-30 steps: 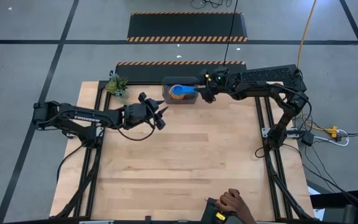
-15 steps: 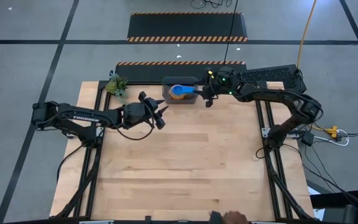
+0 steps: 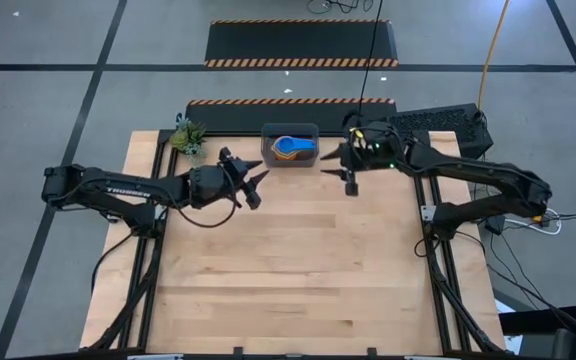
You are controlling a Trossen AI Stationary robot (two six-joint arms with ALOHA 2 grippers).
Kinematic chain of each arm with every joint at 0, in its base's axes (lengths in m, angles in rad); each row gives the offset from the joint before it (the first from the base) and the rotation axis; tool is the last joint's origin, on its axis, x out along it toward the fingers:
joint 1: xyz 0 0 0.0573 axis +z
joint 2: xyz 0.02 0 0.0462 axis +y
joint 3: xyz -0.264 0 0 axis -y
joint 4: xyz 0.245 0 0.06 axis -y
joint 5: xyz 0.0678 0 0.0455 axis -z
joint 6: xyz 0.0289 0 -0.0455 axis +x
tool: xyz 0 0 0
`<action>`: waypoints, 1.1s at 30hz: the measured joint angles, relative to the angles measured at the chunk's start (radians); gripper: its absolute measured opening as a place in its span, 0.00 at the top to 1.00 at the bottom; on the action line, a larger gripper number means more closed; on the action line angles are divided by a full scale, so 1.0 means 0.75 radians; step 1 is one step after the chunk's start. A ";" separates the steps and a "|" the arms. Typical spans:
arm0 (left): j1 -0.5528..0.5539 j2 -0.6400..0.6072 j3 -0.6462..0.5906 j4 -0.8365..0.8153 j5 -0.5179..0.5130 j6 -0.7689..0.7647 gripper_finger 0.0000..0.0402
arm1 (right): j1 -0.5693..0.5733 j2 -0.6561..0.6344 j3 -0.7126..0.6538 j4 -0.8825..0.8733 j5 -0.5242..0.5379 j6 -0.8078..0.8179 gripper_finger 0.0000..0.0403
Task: Nest measuring cups in basket
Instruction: Return To Home Position
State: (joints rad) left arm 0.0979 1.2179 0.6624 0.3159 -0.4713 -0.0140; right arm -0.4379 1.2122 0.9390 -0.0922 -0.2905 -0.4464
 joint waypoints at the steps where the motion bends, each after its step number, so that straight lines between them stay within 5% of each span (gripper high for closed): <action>1: -0.015 -0.006 -0.001 -0.010 0.000 -0.010 0.60 | 0.017 -0.015 0.000 -0.022 0.000 0.023 0.64; 6: -0.104 -0.013 -0.004 -0.018 0.000 -0.023 0.61 | 0.079 -0.068 -0.004 -0.122 0.000 0.167 0.66; 17: -0.274 -0.013 -0.077 0.044 0.000 -0.076 0.61 | 0.218 -0.217 -0.251 0.073 0.070 0.337 0.72; 33: -0.301 -0.030 -0.359 0.376 0.001 -0.028 0.61 | 0.299 -0.416 -0.607 0.407 0.077 0.470 0.91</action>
State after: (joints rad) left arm -0.1280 1.1957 0.3931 0.5976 -0.4709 -0.0353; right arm -0.2138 0.9000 0.4838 0.2131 -0.2325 -0.0940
